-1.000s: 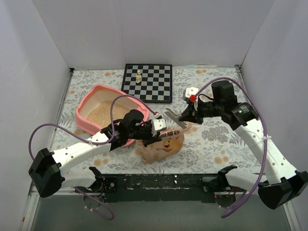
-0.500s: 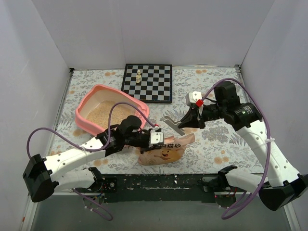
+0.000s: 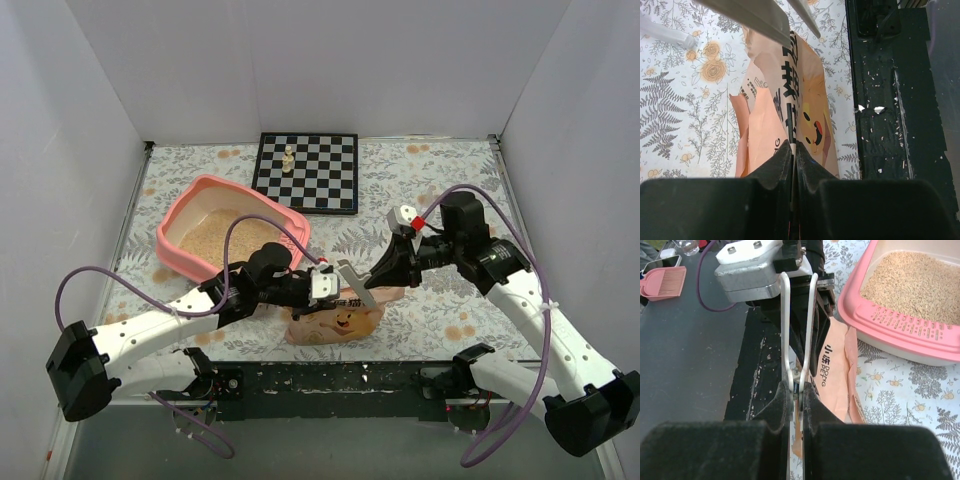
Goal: Fill the litter box with clean litter
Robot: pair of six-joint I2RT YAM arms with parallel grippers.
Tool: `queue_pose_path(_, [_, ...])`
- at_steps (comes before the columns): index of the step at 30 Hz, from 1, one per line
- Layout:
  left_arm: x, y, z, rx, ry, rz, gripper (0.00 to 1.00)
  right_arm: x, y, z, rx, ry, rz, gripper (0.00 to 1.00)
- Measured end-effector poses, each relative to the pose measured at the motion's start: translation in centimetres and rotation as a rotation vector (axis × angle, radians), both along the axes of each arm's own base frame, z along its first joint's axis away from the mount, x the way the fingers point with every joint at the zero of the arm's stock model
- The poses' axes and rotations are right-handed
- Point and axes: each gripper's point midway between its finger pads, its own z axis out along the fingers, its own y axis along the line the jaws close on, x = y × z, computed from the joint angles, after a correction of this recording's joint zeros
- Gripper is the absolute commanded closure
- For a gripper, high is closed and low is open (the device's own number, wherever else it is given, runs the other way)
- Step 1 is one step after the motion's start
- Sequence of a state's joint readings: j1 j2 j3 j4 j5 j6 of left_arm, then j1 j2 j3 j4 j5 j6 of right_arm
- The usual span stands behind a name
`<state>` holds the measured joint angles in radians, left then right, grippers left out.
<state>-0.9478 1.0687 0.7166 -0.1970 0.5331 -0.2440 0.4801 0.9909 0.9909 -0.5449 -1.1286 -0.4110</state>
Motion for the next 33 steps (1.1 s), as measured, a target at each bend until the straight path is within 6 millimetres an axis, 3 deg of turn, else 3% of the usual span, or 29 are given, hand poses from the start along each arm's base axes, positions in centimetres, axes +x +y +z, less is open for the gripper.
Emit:
queue_pose_path(13, [-0.1,-0.3,-0.1,-0.01,0.028,0.005,1.0,1.2,1.3,0.9,0.051,-0.06,-0.022,0.99])
queue_pose_path(26, [-0.2,-0.3,-0.1,-0.015,0.034,0.008,1.0,2.1,1.2,-2.3,-0.04,-0.039,-0.056,0.99])
queue_pose_path(33, [-0.1,-0.4,-0.2,-0.014,0.039,0.007,1.0,2.0,0.8,-2.7,-0.065,-0.05,-0.072,0.99])
